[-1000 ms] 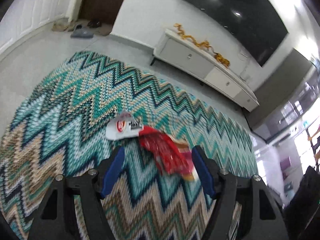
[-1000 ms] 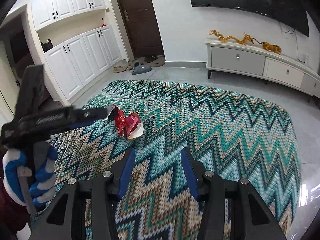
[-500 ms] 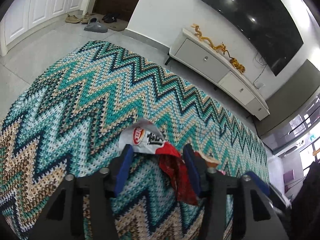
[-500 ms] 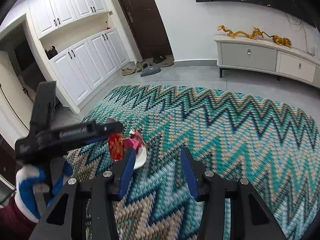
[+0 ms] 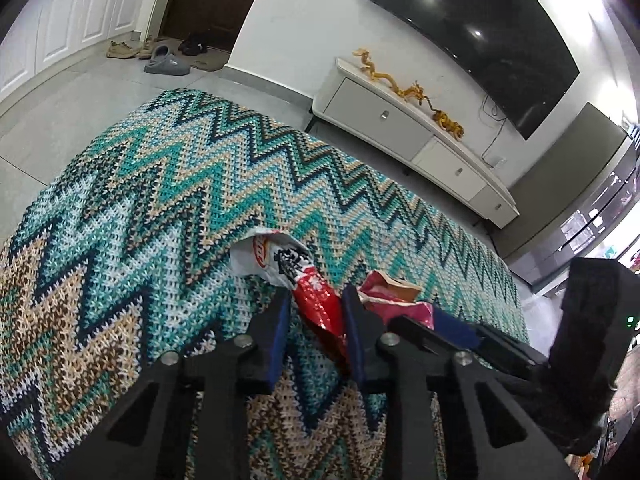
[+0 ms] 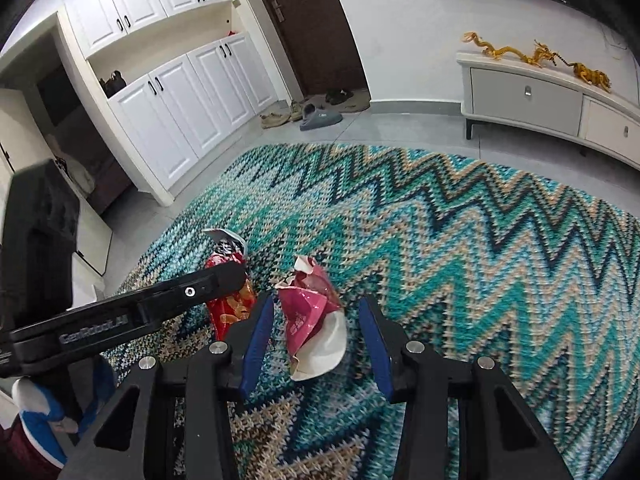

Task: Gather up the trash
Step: 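Grasp the red snack bag with the left tool while the right tool grasps the pink wrapper, then lift both held wrappers off the rug and carry them over the bin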

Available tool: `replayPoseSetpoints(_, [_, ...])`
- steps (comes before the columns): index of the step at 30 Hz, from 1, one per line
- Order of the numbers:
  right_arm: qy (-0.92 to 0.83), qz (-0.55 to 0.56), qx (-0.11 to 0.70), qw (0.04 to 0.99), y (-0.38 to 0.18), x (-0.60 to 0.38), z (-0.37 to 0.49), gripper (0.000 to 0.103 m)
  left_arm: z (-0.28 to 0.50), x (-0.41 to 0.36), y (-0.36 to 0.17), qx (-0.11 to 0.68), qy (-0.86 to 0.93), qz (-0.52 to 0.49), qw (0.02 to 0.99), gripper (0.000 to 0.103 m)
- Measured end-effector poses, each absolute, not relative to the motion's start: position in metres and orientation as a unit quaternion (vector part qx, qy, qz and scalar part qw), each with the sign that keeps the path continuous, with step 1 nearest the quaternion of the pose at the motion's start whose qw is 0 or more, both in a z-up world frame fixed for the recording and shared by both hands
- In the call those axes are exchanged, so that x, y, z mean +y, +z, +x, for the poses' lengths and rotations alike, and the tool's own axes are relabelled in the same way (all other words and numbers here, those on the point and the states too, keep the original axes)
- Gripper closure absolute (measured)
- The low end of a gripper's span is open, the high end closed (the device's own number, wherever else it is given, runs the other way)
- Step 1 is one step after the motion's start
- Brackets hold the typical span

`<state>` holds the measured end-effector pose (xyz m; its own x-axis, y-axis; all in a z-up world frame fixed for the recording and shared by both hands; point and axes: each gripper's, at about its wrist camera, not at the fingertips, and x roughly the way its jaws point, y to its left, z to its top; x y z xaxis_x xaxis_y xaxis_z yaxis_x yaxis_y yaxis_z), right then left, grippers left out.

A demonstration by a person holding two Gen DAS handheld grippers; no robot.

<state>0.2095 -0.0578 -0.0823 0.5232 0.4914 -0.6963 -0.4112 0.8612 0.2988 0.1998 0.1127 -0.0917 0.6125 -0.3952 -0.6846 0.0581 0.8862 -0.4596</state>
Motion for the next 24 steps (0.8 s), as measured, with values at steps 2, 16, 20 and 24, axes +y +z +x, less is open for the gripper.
replayPoseSetpoints(2, [0.261, 0.047, 0.416, 0.870, -0.085, -0.055, 0.209, 0.076, 0.197, 0.111, -0.088, 0.418, -0.137, -0.202, 0.875, 0.083])
replayPoseSetpoints(16, [0.233, 0.084, 0.367, 0.897, -0.054, -0.095, 0.134, 0.096, 0.135, 0.078, -0.041, 0.382, -0.189, -0.145, 0.893, 0.095])
replayPoseSetpoints(20, [0.222, 0.092, 0.349, 0.906, -0.037, -0.110, 0.102, 0.096, 0.108, 0.066, -0.022, 0.367, -0.192, -0.115, 0.903, 0.095])
replayPoseSetpoints(24, [0.209, 0.089, 0.333, 0.915, -0.021, -0.118, 0.068, 0.096, 0.083, 0.060, -0.007, 0.353, -0.201, -0.099, 0.909, 0.095])
